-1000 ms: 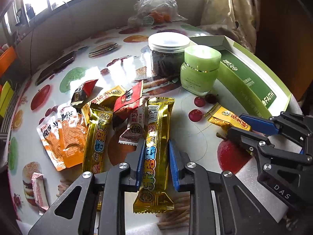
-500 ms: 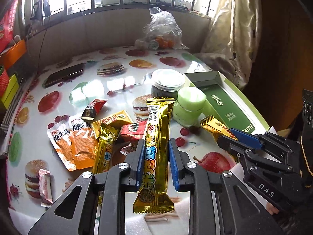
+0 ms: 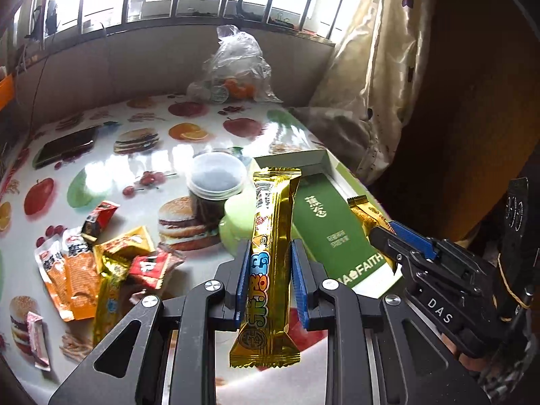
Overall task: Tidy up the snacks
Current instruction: 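Carry the candy packet with the right tool while the left carries the wafer bar into the box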
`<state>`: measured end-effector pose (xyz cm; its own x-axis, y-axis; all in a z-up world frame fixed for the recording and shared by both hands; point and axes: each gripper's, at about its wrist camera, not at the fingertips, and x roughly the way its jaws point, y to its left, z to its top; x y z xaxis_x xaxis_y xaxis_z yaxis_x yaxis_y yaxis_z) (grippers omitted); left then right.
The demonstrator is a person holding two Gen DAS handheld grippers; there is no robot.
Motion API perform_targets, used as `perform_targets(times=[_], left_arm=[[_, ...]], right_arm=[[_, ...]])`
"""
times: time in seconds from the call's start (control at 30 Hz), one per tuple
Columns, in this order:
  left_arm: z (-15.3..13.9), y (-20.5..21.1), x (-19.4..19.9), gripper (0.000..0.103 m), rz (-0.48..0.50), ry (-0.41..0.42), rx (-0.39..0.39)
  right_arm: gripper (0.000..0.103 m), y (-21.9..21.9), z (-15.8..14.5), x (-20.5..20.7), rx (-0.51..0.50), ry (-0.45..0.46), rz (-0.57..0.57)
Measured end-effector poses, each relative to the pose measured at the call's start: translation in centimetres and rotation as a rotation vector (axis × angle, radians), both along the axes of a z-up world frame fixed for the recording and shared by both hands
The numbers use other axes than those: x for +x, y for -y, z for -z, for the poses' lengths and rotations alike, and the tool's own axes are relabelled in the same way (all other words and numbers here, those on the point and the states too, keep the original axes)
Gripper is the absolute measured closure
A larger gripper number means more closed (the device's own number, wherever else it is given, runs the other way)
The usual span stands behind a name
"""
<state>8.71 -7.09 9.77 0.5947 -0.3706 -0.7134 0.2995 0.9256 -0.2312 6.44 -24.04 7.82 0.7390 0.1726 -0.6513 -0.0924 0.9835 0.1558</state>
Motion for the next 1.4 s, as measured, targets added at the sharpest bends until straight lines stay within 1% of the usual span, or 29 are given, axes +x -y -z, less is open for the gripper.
perform_targets(times=[0.07, 0.17, 0.27, 0.33, 0.47, 0.6, 0.8, 0.97, 1.1, 1.17, 1.27, 1.33, 1.4], left_arm=[[0.3, 1.3, 0.6, 0.079, 0.016, -0.011, -0.012], [0.7, 3.2, 1.3, 0.079, 0.038, -0.008, -0.003], [1.5, 4.6, 2.4, 0.079, 0.043, -0.05, -0.013], [2.0, 5.6, 3.0, 0.079, 0.048, -0.06, -0.005], [3.0, 7.0, 3.9, 0.079, 0.057, -0.095, -0.002], [3.9, 8.3, 4.5, 0.079, 0.066, -0.116, 0.02], [5.3, 9.5, 5.1, 0.079, 0.072, -0.15, 0.035], [6.1, 10.0, 5.7, 0.079, 0.084, -0.177, 0.019], [6.6, 10.2, 5.8, 0.079, 0.078, -0.192, 0.035], [6.7, 10.1, 5.9, 0.079, 0.073, -0.201, 0.02], [6.7, 10.1, 5.9, 0.079, 0.08, -0.203, 0.018], [6.7, 10.0, 5.9, 0.078, 0.077, -0.208, 0.007], [6.7, 10.0, 5.9, 0.075, 0.077, -0.205, 0.009]], right_arm=[[0.08, 1.2, 0.1, 0.4, -0.005, -0.004, 0.026], [0.08, 2.5, 0.7, 1.1, -0.022, -0.019, 0.049], [0.08, 3.7, 1.5, 1.6, -0.033, -0.037, 0.071], [0.08, 4.3, 2.0, 2.0, -0.041, -0.048, 0.085], [0.08, 5.0, 2.7, 2.7, -0.049, -0.065, 0.086], [0.08, 5.4, 3.4, 3.5, -0.07, -0.078, 0.088], [0.079, 5.9, 4.5, 4.5, -0.126, -0.099, 0.097], [0.079, 6.2, 5.2, 4.8, -0.137, -0.107, 0.094], [0.079, 6.1, 5.3, 5.0, -0.144, -0.105, 0.088], [0.079, 6.0, 5.3, 5.0, -0.144, -0.104, 0.082], [0.079, 6.0, 5.3, 5.0, -0.146, -0.104, 0.081], [0.077, 6.0, 5.3, 5.0, -0.146, -0.104, 0.084], [0.075, 6.0, 5.3, 5.0, -0.146, -0.105, 0.084]])
